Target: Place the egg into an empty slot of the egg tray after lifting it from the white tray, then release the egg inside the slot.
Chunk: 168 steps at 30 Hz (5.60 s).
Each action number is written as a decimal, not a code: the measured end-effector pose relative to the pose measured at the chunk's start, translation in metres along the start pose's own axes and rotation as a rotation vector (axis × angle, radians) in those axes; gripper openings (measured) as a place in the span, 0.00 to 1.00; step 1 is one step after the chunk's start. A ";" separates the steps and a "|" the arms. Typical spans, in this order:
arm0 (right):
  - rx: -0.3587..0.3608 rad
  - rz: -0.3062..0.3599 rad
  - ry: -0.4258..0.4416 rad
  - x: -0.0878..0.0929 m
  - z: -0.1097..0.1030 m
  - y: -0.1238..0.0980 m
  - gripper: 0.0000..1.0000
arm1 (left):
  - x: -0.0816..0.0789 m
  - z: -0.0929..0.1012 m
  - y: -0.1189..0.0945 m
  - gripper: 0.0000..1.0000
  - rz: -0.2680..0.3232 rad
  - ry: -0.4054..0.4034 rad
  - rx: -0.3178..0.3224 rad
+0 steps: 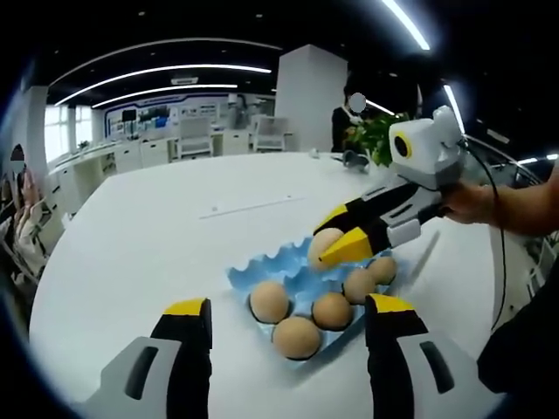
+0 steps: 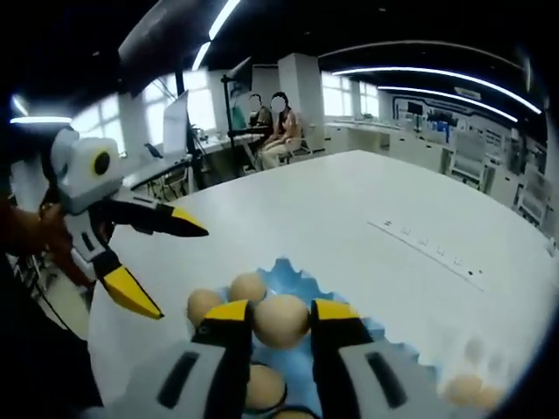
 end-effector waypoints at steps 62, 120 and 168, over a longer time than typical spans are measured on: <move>-0.069 -0.102 -0.125 0.015 -0.009 0.038 0.26 | 0.001 0.003 0.000 0.66 -0.001 0.019 0.007; 0.518 0.219 0.372 0.115 0.129 -0.152 0.26 | -0.005 0.011 0.002 0.64 0.010 0.036 0.033; 0.468 0.192 0.239 0.089 0.105 -0.132 0.25 | -0.001 0.006 0.001 0.74 -0.004 0.028 0.004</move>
Point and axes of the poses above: the point that each gripper's makers call its tool centre point, and the gripper's own axes: y roughly forward along the fingers, z roughly to its right, x roughly out of its underside, the point moved 2 cm from there along -y, roughly backward along the fingers, and after that the axes turned 11 degrees about -z, right-handed, at the moved point
